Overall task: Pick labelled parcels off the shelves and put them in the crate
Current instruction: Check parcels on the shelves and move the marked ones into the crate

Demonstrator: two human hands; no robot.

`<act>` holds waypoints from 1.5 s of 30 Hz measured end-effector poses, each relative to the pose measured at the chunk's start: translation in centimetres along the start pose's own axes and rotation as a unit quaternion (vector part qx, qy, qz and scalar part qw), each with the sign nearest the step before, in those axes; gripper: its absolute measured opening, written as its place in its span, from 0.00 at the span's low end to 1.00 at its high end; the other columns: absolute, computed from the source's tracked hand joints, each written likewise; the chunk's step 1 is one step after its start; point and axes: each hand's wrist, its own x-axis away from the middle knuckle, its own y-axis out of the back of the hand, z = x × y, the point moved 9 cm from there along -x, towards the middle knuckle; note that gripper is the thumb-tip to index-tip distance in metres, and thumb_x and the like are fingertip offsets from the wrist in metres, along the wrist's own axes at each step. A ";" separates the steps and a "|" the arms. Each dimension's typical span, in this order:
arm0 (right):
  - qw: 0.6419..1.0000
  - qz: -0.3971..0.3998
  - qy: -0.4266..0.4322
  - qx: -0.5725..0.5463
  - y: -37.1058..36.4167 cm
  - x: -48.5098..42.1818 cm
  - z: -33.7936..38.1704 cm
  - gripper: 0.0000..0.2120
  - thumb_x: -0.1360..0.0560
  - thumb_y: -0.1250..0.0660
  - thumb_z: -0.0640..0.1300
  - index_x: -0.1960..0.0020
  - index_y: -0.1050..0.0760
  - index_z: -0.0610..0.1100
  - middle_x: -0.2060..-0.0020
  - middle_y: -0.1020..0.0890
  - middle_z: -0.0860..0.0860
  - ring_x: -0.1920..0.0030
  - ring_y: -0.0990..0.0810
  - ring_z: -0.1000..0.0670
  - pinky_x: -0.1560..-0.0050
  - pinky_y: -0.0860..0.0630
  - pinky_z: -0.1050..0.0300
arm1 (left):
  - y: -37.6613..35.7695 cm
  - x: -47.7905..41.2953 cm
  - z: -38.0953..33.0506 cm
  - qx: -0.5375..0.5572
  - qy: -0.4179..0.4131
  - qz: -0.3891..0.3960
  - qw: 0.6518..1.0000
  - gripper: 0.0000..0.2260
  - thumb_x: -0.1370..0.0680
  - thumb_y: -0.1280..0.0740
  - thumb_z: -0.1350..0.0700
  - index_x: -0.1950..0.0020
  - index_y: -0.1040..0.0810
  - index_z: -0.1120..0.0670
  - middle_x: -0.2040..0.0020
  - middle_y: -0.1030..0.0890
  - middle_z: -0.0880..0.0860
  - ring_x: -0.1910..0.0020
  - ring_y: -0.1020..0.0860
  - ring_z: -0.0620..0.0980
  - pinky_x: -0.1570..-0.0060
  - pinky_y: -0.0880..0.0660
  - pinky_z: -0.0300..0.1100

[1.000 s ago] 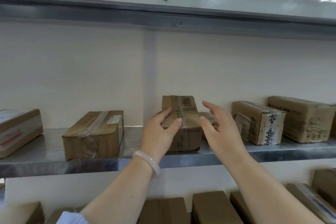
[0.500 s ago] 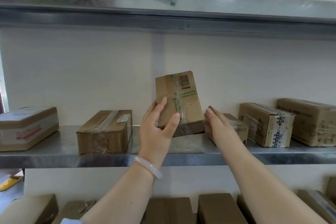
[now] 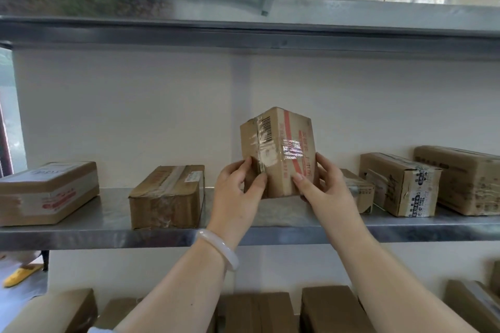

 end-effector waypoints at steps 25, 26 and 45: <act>0.975 0.034 0.137 0.172 -4.1 5.3 2.5 0.19 0.22 0.36 0.47 0.37 0.30 0.67 0.36 0.28 0.69 0.31 0.35 0.63 0.31 0.34 0.58 | 2.0 1.9 -0.2 0.090 -0.021 0.001 0.996 0.45 0.35 0.22 0.42 0.23 0.43 0.41 0.32 0.33 0.44 0.36 0.31 0.36 0.40 0.27 0.35; 0.975 0.017 0.139 0.172 -3.5 5.2 2.6 0.20 0.22 0.35 0.47 0.36 0.31 0.67 0.34 0.28 0.67 0.30 0.35 0.61 0.31 0.33 0.55 | 1.9 2.0 -0.2 0.118 -0.022 0.005 0.993 0.43 0.35 0.22 0.43 0.25 0.40 0.40 0.32 0.30 0.44 0.35 0.29 0.39 0.39 0.25 0.40; 0.936 -0.194 0.054 0.288 13.2 13.5 5.5 0.32 0.30 0.28 0.53 0.31 0.37 0.67 0.39 0.25 0.62 0.39 0.24 0.59 0.46 0.22 0.62 | -14.2 8.7 -5.5 0.312 0.004 0.246 0.918 0.32 0.28 0.23 0.55 0.39 0.36 0.26 0.46 0.24 0.24 0.43 0.26 0.27 0.49 0.25 0.28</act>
